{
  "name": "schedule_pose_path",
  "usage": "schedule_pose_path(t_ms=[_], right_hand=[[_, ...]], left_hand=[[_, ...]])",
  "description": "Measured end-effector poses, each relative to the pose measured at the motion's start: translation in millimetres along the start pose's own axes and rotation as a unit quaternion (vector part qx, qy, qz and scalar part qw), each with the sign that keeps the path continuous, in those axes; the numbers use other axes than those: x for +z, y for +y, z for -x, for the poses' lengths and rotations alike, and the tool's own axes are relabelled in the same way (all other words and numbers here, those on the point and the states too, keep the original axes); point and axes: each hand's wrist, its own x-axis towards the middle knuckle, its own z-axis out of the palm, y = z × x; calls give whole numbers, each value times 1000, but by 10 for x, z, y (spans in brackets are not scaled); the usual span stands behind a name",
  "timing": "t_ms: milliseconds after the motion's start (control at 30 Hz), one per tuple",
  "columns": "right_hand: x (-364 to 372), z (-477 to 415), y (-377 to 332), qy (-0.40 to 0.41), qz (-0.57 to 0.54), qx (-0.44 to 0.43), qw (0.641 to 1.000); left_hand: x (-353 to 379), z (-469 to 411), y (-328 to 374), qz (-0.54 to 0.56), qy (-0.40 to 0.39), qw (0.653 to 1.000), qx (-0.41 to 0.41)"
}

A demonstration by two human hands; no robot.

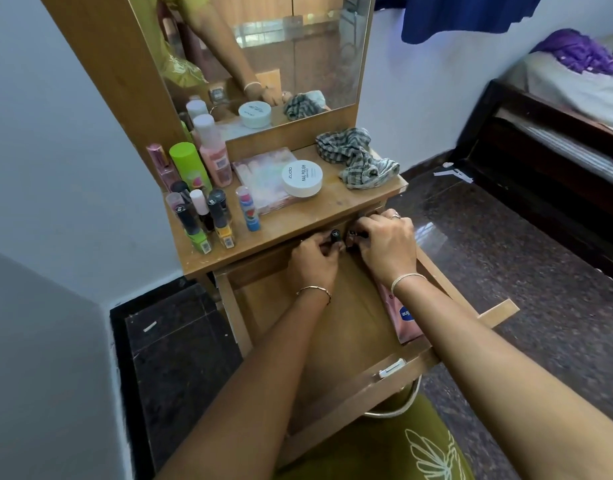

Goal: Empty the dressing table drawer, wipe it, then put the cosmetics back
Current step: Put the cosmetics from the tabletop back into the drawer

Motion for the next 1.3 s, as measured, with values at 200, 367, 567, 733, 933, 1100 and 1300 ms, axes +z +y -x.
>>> schedule_pose_path(t_ms=[200, 367, 567, 733, 933, 1100, 1300], right_hand=[[85, -13, 10, 25, 60, -73, 995], [97, -11, 12, 48, 89, -104, 989], [61, 17, 25, 54, 74, -76, 993], [-116, 91, -68, 78, 8, -53, 996], [-361, 178, -556, 132, -133, -32, 982], [-472, 62, -1066, 105, -186, -66, 975], [-502, -126, -1385, 11, -133, -117, 984]], left_hand=[[25, 0, 28, -19, 0, 1000, 11], [35, 3, 2, -1, 5, 1000, 15], [-43, 63, -44, 36, 15, 999, 28], [-278, 264, -21, 99, 33, 992, 68], [-776, 580, 12, 150, 90, 981, 81], [-1339, 548, 46, 83, 192, 973, 100], [-1854, 298, 146, -267, 282, 904, 178]])
